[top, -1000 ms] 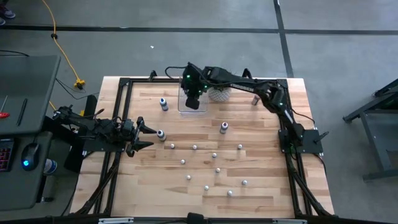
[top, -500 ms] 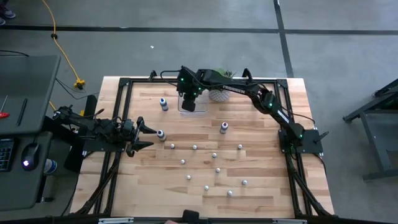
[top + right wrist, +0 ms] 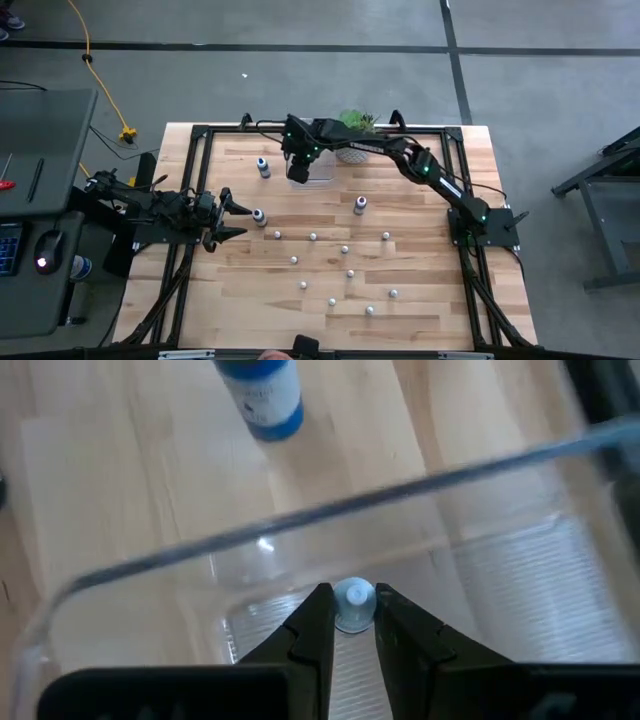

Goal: Pick & Place food coloring
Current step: Put the small violet food coloring bottle into the transparent bin

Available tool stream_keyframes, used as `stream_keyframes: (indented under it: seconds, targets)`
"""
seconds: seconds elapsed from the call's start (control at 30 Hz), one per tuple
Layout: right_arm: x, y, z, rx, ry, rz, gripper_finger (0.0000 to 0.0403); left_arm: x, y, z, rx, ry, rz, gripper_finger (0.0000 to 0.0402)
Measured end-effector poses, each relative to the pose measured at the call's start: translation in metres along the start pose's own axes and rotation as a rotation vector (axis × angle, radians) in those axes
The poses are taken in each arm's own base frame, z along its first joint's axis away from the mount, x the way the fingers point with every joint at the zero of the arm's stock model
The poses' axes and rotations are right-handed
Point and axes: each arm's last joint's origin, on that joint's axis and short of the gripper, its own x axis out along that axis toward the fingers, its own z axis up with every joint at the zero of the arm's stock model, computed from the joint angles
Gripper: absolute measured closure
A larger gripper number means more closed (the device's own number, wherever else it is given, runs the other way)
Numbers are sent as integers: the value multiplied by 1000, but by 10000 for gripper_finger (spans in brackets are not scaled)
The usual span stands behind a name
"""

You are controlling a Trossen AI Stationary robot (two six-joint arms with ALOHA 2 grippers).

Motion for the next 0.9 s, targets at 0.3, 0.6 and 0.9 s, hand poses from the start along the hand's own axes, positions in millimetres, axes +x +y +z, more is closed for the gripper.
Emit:
stream_keyframes:
  seconds: [0.3, 0.6, 0.9]
  targets:
    - [18, -2, -3, 79, -1, 8, 344, 0, 0, 0, 0, 0, 0, 130]
    - [21, 6, -7, 95, 41, 58, 347, 0, 0, 0, 0, 0, 0, 130]
    - [22, 16, -8, 81, 48, 105, 343, 0, 0, 0, 0, 0, 0, 130]
